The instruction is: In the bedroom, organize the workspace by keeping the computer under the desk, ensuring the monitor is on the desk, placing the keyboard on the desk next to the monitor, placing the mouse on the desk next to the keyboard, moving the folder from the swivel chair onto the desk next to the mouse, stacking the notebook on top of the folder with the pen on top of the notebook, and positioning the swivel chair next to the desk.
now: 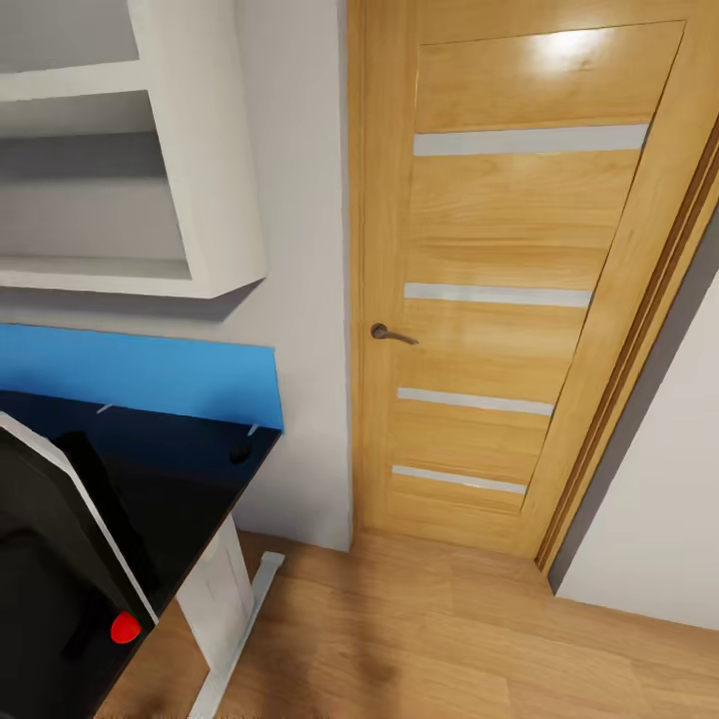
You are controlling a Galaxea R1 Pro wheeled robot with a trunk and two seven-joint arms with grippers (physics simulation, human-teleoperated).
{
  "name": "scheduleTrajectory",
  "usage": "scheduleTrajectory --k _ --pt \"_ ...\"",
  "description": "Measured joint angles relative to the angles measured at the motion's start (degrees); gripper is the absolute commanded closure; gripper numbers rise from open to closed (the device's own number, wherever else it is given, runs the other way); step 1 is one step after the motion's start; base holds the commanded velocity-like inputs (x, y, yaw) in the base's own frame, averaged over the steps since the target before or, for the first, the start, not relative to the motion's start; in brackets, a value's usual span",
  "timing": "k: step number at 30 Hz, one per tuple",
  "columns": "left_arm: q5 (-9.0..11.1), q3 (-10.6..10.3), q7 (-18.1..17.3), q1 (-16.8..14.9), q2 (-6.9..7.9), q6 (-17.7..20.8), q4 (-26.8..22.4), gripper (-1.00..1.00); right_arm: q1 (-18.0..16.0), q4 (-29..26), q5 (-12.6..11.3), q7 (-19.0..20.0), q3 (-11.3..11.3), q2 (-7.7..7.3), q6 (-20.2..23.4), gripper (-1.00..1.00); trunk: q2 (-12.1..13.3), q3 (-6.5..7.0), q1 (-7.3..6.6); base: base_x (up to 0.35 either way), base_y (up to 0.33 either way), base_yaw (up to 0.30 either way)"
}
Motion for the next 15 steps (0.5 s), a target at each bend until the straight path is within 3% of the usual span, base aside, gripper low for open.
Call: scheduleTrajectory --k 15 --pt "-0.01 -0.06 -0.05 0.0 0.06 0.17 0.0 -1.0 0.0 0.0 0.0 -0.07 0.02 0.08 0.22 -1.0 0.0 0.0 0.0 -0.002 0.001 0.28"
